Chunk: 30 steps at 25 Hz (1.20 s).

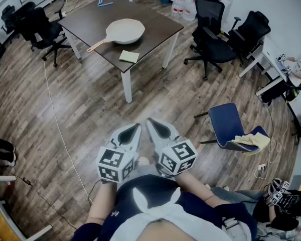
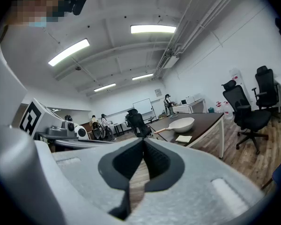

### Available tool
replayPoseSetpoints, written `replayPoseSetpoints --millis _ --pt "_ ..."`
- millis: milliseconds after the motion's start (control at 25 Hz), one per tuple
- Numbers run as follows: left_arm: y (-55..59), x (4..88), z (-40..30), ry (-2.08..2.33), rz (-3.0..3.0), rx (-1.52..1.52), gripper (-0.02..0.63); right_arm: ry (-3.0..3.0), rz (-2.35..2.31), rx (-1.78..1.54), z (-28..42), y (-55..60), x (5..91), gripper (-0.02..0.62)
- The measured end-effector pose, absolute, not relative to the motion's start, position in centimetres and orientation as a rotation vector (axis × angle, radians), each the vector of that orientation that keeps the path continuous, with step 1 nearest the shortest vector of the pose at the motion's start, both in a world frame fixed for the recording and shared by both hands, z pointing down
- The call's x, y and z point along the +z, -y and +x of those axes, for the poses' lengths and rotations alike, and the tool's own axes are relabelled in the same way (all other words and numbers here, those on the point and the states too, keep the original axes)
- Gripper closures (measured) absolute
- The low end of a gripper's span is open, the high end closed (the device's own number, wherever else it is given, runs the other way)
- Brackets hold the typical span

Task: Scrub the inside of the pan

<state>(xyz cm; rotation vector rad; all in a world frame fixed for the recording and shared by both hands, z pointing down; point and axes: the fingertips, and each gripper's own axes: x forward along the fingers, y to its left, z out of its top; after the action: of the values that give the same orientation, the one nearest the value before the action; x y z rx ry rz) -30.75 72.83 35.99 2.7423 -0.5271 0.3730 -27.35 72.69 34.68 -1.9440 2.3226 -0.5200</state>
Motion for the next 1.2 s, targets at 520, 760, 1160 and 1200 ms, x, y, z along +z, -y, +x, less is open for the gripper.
replayPoseSetpoints --millis 520,760,1160,1200 --pt "-72.7 38.1 -28.4 0.641 2.661 0.38 0.601 -2.471 -1.821 -0.546 -25.2 -73.2 37.1 0.597" --pt "-69.8 39.6 -27.8 0.655 2.619 0.387 0.601 -2.505 -1.826 -0.537 -24.6 -71.0 38.1 0.597" --pt "-58.9 41.6 -24.1 0.618 2.583 0.427 0.601 -2.561 -1.906 -0.587 -20.8 -60.7 40.5 0.595" --pt "-57.4 41.7 -23.8 0.624 2.576 0.425 0.601 -2.57 -1.908 -0.594 -20.4 -59.3 40.7 0.594"
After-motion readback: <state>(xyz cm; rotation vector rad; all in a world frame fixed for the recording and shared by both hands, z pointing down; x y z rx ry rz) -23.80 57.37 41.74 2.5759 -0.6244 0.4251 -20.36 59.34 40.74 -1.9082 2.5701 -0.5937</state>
